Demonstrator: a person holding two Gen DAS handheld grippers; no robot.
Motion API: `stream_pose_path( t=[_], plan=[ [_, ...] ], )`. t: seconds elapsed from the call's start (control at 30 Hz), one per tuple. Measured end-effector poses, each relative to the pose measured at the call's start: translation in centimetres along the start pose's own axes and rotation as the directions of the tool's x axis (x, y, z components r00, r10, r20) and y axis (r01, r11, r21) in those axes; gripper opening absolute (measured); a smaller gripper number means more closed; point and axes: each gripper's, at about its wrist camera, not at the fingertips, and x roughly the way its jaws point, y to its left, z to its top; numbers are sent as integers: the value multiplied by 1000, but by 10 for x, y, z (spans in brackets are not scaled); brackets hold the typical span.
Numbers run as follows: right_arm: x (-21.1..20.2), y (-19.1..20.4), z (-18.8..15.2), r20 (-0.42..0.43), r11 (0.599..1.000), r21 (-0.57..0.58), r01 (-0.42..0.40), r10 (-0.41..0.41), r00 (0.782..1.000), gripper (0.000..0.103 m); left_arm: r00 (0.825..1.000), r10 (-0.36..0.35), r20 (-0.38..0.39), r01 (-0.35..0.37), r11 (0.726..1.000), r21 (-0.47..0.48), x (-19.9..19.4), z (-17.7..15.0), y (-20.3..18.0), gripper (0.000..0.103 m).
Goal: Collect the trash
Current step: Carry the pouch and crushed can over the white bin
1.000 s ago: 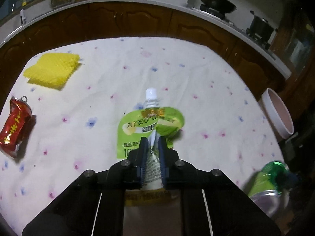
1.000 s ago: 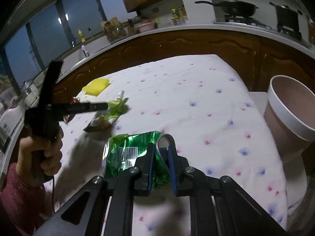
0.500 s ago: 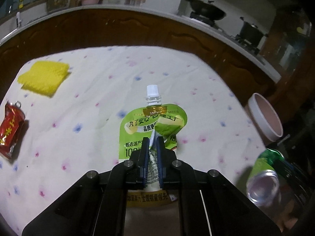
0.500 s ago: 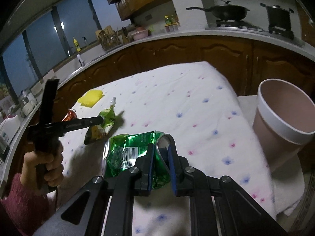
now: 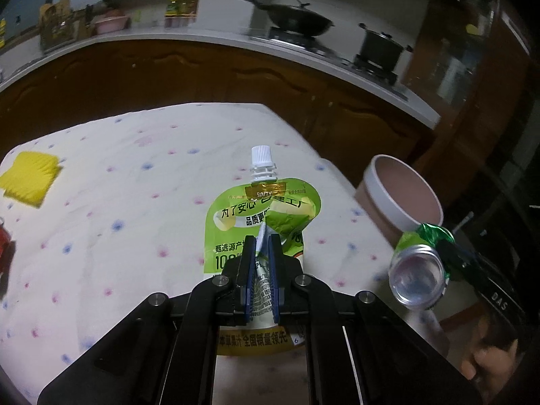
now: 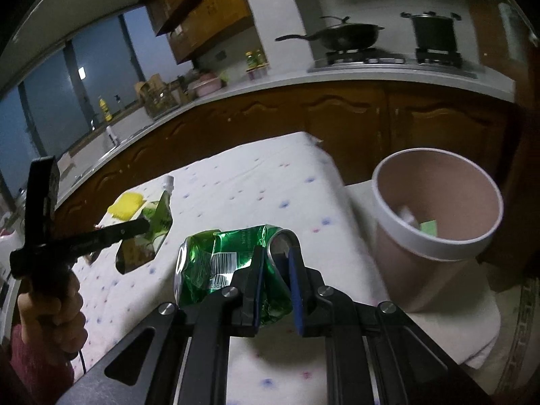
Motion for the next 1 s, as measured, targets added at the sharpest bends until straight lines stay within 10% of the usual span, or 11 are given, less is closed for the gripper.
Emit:
stream_pose_path(
  t=[1.0],
  plan=[
    [-35, -119, 28, 83, 977, 134, 165, -177, 981, 14, 987, -157, -41, 162, 973, 165, 48, 44, -133, 6]
  ],
)
